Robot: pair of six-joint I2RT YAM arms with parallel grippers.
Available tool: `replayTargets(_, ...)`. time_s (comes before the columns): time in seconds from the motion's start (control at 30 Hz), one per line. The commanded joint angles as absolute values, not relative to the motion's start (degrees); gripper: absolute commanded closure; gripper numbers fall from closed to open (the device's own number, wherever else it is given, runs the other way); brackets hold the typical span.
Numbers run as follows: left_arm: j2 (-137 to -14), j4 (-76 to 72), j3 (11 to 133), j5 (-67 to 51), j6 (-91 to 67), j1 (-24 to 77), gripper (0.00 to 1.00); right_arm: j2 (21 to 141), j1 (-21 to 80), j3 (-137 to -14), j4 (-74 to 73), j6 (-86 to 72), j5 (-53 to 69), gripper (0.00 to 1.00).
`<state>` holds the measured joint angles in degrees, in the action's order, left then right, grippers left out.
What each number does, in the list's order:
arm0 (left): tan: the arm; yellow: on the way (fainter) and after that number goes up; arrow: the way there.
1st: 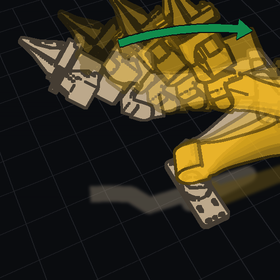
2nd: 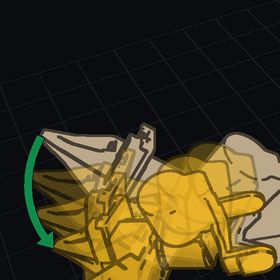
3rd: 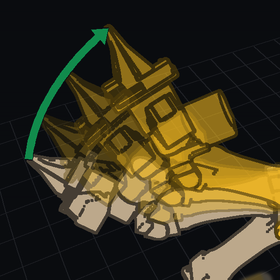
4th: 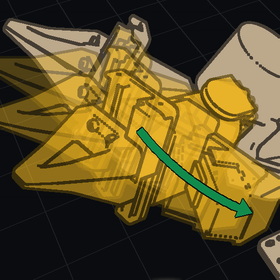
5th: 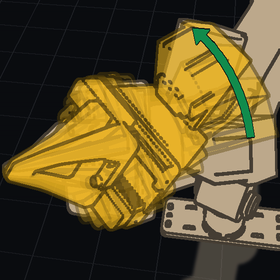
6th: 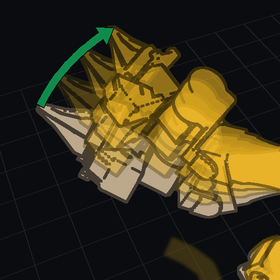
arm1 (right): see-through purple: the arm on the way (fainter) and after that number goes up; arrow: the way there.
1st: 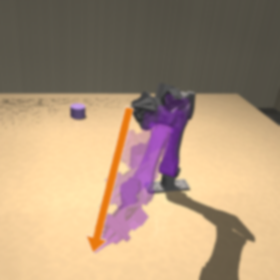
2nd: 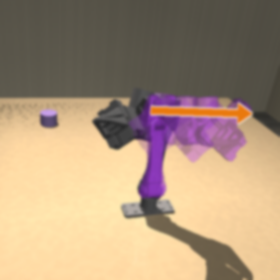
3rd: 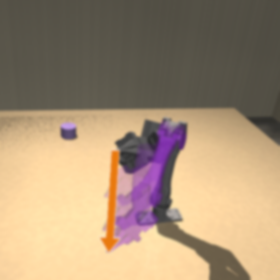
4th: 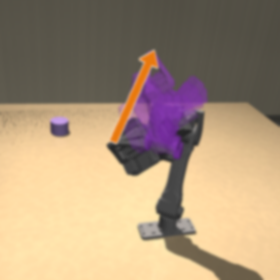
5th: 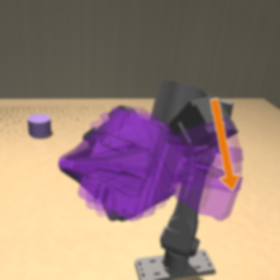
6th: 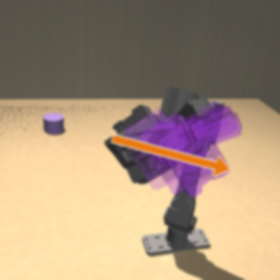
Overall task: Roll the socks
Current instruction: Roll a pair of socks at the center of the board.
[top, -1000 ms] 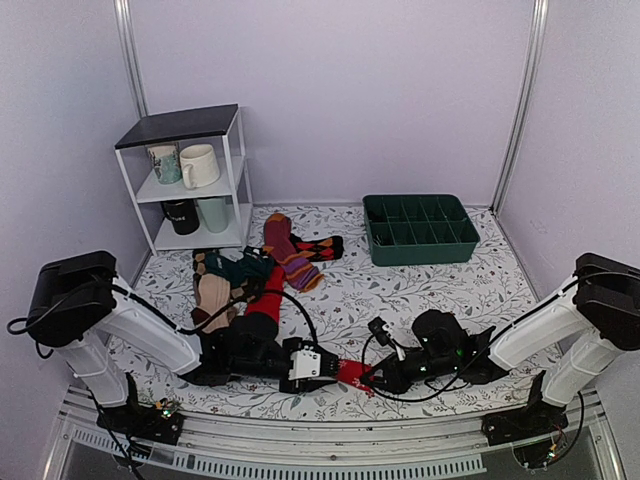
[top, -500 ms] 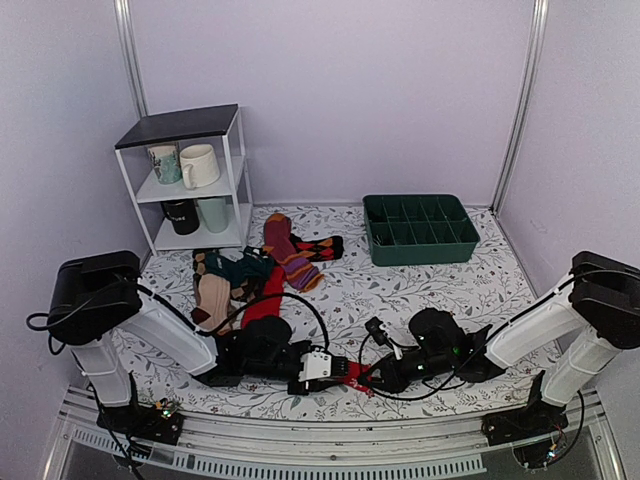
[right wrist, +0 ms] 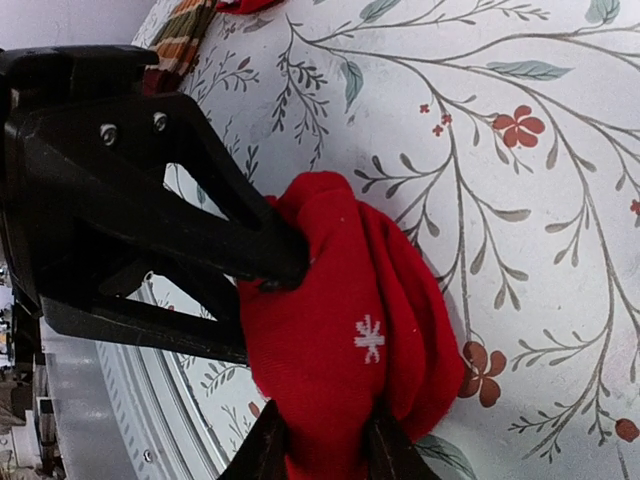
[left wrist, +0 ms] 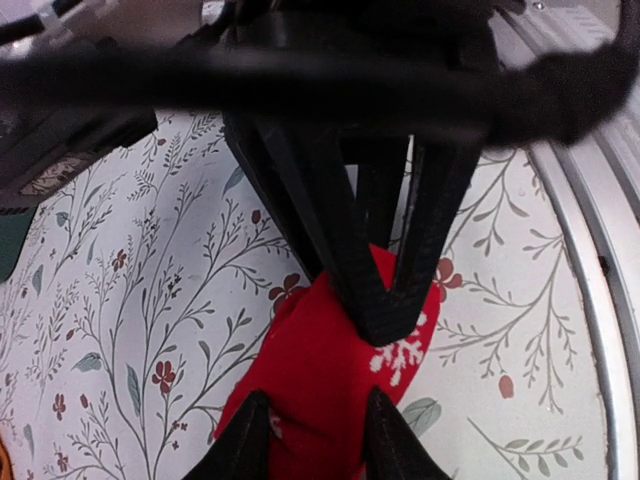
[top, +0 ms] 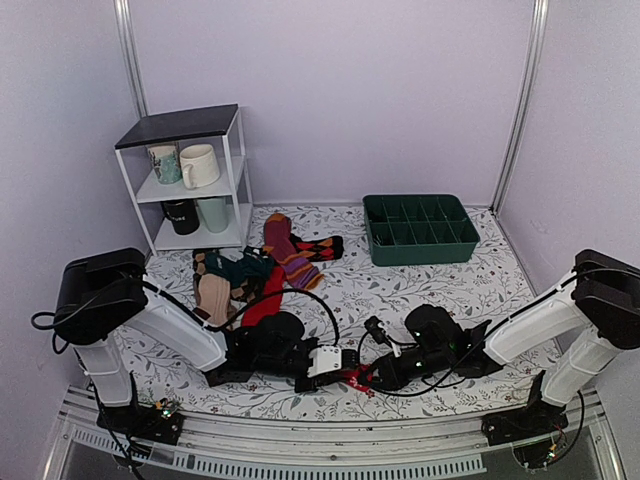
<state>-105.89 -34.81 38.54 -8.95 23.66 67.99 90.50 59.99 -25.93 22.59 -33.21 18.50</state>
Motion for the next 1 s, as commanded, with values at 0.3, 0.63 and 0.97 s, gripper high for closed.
replayTargets(0.3, -110.6, -27.2, 38.7, -10.5, 17.9, 68.4, 0.69, 83.9, 60.5, -27.3, 2.8, -30.6, 7.0, 0.31)
replayTargets(0.63, -111.8, -26.1, 39.3, -11.1, 18.0, 67.9, 0.70, 77.6, 59.7, -23.9, 6.0, -31.7, 9.6, 0.15)
replayTargets(0.97, -112.1, -25.9, 39.6, -11.2, 18.3, 67.8, 0.71, 86.2, 57.7, -25.8, 12.5, -32.6, 18.4, 0.15)
